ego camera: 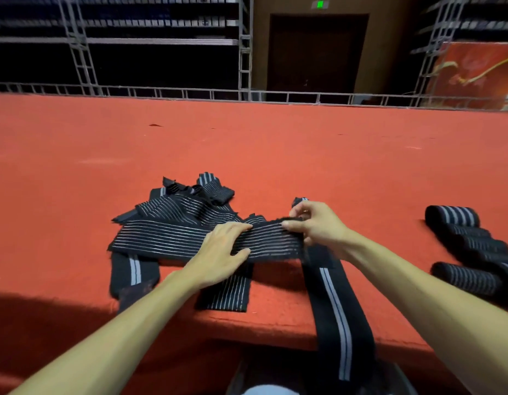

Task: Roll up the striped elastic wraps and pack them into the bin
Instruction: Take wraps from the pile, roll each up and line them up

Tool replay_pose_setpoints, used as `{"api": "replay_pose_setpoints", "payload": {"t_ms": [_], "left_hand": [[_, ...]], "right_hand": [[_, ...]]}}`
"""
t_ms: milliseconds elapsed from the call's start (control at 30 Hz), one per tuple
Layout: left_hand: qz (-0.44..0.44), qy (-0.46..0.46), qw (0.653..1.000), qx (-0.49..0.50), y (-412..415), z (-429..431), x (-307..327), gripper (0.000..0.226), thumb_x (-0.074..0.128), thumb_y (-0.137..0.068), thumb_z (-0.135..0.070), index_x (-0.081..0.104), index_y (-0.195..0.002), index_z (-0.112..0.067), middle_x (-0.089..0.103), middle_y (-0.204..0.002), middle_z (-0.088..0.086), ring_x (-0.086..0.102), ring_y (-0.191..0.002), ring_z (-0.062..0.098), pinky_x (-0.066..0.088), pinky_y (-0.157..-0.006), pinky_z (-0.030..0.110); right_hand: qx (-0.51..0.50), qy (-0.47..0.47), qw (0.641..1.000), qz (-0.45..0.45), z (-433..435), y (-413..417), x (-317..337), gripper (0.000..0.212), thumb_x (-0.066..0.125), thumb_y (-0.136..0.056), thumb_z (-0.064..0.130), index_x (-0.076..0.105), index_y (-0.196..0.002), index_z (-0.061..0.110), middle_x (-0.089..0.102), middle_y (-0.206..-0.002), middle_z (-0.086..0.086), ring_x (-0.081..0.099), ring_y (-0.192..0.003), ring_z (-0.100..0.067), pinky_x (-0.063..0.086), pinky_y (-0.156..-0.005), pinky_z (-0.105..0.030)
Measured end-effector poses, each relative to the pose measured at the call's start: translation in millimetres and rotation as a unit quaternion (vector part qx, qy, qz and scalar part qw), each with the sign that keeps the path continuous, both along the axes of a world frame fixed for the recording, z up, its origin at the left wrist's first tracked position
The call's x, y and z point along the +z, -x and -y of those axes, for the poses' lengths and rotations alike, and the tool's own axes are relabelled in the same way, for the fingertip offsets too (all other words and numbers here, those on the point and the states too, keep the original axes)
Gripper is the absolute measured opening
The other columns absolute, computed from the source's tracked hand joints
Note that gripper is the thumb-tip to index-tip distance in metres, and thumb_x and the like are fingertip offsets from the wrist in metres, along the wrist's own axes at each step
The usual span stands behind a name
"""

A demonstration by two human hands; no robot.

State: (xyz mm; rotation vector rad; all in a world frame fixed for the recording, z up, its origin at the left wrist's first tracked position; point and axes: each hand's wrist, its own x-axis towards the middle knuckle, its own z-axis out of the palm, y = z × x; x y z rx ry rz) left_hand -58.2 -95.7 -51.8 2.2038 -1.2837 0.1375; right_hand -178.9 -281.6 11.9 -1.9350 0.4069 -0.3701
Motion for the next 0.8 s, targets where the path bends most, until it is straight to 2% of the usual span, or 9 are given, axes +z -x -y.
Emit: {"api": "replay_pose_setpoints", "payload": {"t_ms": [200,267,333,400,467,567,667,733,800], "left_hand": [[-0.039,0.015,0.997,-0.058,33,32,20,0.078,0.046,-0.072,-0.073,0.04,-0.138,-0.032,0.041,-0.131,-0.015,0.031,-0.124,0.004,0.023,-0.106,0.029],[-0.029,0.02,0.997,-0.073,45,44,22,0.069,0.063,-0.074,-0.06,0.044,-0.133,-0.031,0.044,-0.122,-0.014,0.038,-0.115,0.005,0.03,-0.101,0.025],[-0.033,0.073,0.994,-0.069,56,56,24,0.035,0.071,-0.081,-0.033,0.053,-0.111,-0.033,0.05,-0.101,-0.014,0.048,-0.097,0.007,0.037,-0.085,0.02],[-0.056,0.123,0.99,-0.039,66,66,29,0.021,0.067,-0.085,-0.02,0.052,-0.093,-0.032,0.053,-0.087,-0.012,0.051,-0.083,0.012,0.034,-0.07,0.021],[-0.065,0.159,0.985,-0.016,72,72,33,0.014,0.064,-0.088,-0.02,0.057,-0.098,-0.027,0.058,-0.088,-0.01,0.055,-0.082,0.011,0.035,-0.069,0.023],[-0.071,0.221,0.973,-0.001,79,77,47,0.013,0.062,-0.09,-0.016,0.063,-0.103,-0.019,0.064,-0.086,-0.009,0.057,-0.08,0.008,0.037,-0.065,0.018],[-0.103,0.265,0.958,-0.026,91,85,75,0.012,0.058,-0.093,-0.011,0.064,-0.103,-0.014,0.067,-0.088,-0.008,0.058,-0.08,0.002,0.039,-0.068,0.007],[-0.132,0.248,0.957,-0.071,102,94,96,0.013,0.054,-0.095,-0.014,0.063,-0.104,-0.014,0.067,-0.092,-0.009,0.06,-0.086,0.004,0.043,-0.074,0.012],[-0.188,0.223,0.95,-0.116,118,103,114,0.013,0.052,-0.096,-0.014,0.063,-0.103,-0.014,0.068,-0.096,-0.003,0.062,-0.09,0.01,0.048,-0.081,0.025]], "right_hand": [[-0.036,-0.241,0.958,0.153,23,37,40,0.008,0.064,-0.087,0.003,0.061,-0.084,0.01,0.061,-0.081,-0.012,0.058,-0.066,-0.022,0.052,-0.055,-0.023],[-0.044,-0.272,0.944,0.182,29,49,51,0.006,0.061,-0.09,0.007,0.064,-0.085,0.008,0.061,-0.079,-0.008,0.056,-0.063,-0.02,0.051,-0.056,-0.022],[-0.029,-0.283,0.939,0.192,33,62,62,0.014,0.053,-0.091,0.005,0.067,-0.091,0.007,0.064,-0.082,-0.007,0.059,-0.058,-0.016,0.049,-0.053,-0.021],[-0.008,-0.262,0.943,0.204,38,75,69,0.025,0.049,-0.087,-0.001,0.067,-0.102,0.008,0.069,-0.093,-0.007,0.062,-0.063,-0.015,0.048,-0.054,-0.022],[-0.023,-0.224,0.945,0.236,44,85,77,0.029,0.055,-0.085,-0.004,0.067,-0.106,0.011,0.071,-0.104,-0.005,0.065,-0.068,-0.015,0.046,-0.057,-0.023],[-0.109,-0.156,0.942,0.275,49,95,90,0.017,0.068,-0.085,0.006,0.067,-0.1,0.014,0.073,-0.09,0.0,0.066,-0.062,-0.011,0.044,-0.05,-0.02],[-0.17,-0.097,0.932,0.305,55,99,106,0.008,0.069,-0.087,0.016,0.066,-0.095,0.013,0.072,-0.081,-0.002,0.062,-0.055,-0.008,0.043,-0.044,-0.018],[-0.195,-0.064,0.923,0.324,58,102,117,0.003,0.068,-0.088,0.019,0.066,-0.088,0.017,0.07,-0.077,0.0,0.058,-0.053,-0.006,0.042,-0.044,-0.019],[-0.226,-0.02,0.918,0.324,62,107,127,0.009,0.07,-0.087,0.023,0.066,-0.079,0.022,0.065,-0.072,0.003,0.054,-0.053,-0.005,0.042,-0.047,-0.02]]}}
